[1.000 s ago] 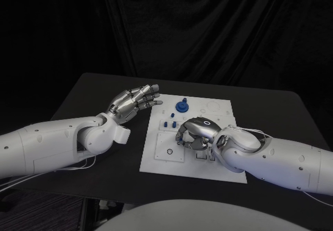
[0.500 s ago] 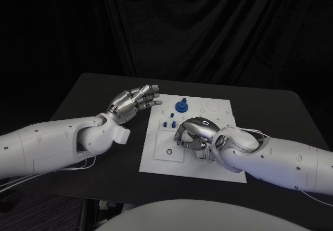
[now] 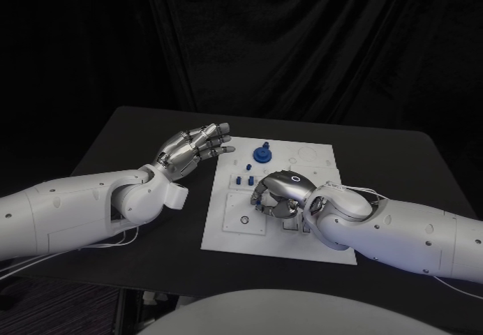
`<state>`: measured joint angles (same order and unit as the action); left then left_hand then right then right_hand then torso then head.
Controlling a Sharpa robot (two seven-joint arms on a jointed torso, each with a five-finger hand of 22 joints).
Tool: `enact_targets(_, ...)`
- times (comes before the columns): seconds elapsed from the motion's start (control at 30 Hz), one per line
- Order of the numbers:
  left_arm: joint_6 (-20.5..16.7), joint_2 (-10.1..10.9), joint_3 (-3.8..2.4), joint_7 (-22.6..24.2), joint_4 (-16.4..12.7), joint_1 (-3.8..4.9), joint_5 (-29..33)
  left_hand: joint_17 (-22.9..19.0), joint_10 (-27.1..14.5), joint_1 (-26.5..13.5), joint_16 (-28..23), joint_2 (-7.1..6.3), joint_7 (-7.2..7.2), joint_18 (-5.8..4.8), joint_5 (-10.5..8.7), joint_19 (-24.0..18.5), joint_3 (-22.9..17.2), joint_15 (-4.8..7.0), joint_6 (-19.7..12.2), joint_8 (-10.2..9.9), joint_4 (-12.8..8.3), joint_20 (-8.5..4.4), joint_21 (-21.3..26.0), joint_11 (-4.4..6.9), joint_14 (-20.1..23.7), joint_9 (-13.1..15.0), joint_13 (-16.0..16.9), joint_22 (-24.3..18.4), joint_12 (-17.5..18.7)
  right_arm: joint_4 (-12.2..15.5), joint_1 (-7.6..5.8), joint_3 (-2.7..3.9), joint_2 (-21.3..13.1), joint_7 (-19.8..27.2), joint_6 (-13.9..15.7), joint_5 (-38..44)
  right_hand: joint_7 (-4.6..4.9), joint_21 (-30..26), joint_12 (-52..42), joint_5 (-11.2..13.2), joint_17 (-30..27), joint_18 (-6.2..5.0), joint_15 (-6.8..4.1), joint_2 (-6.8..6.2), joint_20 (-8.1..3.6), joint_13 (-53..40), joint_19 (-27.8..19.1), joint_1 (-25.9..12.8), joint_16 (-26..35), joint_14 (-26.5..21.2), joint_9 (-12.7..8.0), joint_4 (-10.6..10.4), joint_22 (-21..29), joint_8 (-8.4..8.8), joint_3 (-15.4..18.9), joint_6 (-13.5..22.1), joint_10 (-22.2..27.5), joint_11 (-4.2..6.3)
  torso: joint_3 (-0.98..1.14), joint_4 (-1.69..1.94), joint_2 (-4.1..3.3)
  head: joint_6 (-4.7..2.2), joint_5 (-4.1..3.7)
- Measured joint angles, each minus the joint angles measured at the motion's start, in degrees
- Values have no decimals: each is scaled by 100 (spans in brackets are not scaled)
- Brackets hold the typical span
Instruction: Assemble the parts on the task board
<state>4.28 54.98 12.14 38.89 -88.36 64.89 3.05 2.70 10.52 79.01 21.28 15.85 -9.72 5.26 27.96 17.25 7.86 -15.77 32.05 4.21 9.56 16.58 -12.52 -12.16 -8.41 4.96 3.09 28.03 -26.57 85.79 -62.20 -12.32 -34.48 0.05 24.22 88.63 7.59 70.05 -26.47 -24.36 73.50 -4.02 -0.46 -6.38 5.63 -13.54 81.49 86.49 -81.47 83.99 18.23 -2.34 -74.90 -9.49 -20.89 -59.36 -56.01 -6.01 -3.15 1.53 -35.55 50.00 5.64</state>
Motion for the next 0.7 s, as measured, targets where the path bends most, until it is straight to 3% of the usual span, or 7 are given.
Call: enact_targets(0.7, 29, -14, 0, 0, 33, -16, 0, -1, 2, 0, 0, 0, 0, 0, 0, 0, -23, 0, 0, 0, 24, 0, 0, -2, 0, -1, 0, 1, 0, -5, 10, 8, -9, 5, -34, 0, 0, -49, 16, 27, -56, 0, 0, 2, -20, 5, -20, 2, 0, 0, -1, 31, -2, 23, -31, 0, 1, 1, -3, -3, 1, 0, 9)
